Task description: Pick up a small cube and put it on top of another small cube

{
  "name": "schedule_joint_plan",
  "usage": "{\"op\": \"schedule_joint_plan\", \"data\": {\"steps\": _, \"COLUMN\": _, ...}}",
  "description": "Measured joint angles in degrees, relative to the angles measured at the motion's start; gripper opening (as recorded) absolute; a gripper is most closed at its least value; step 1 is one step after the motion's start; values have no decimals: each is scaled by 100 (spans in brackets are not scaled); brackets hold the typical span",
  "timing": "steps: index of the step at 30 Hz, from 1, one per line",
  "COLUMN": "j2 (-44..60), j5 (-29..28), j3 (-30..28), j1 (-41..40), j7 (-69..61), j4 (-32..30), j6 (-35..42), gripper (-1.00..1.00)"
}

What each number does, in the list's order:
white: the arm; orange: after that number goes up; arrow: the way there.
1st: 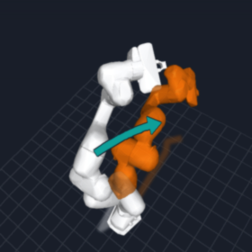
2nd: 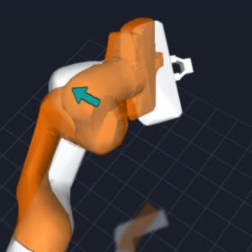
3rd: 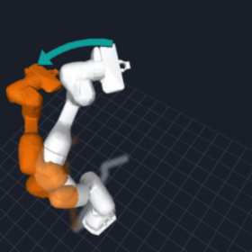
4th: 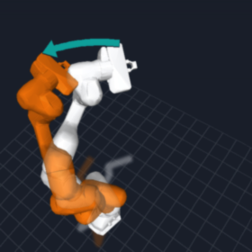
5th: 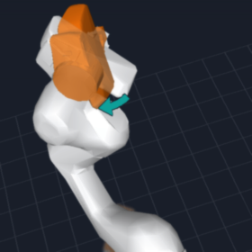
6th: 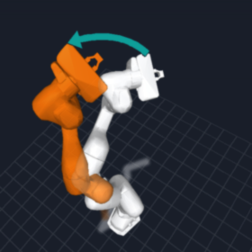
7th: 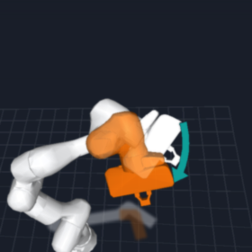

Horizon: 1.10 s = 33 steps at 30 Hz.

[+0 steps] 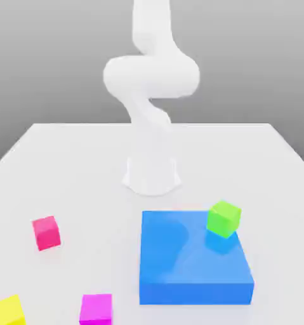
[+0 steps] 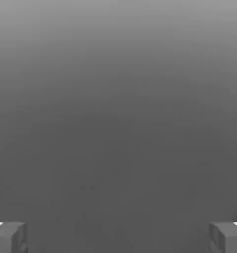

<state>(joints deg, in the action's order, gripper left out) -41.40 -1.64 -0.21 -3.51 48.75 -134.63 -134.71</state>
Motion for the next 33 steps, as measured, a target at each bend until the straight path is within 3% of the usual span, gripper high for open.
{"op": "schedule_joint_plan", "data": {"steps": 11, "j2": 1974, "j5": -579, "j3": -444, "j1": -1450, "j7": 1182, "j4": -1259, "j6": -1289, "gripper": 0}}
{"op": "schedule_joint_plan", "data": {"steps": 18, "j2": 3199, "j5": -578, "j3": -984, "j1": -2156, "j7": 1659, "j4": -2052, "j6": -2111, "gripper": 0}}
{"op": "schedule_joint_plan", "data": {"steps": 23, "j2": 4080, "j5": 58, "j3": -1328, "j1": -2639, "j7": 1548, "j4": -2624, "j6": -2718, "gripper": 0}}
{"op": "schedule_joint_plan", "data": {"steps": 30, "j2": 5510, "j5": 1230, "j3": -491, "j1": -3234, "j7": 763, "j4": -2494, "j6": -3845, "gripper": 0}}
{"op": "schedule_joint_plan", "data": {"steps": 31, "j2": 5670, "j5": 1246, "j3": -379, "j1": -3343, "j7": 745, "j4": -2466, "j6": -3977, "gripper": -100}}
{"op": "schedule_joint_plan", "data": {"steps": 33, "j2": 5670, "j5": 1244, "j3": -378, "j1": -3343, "j7": 747, "j4": -2466, "j6": -3978, "gripper": -100}}
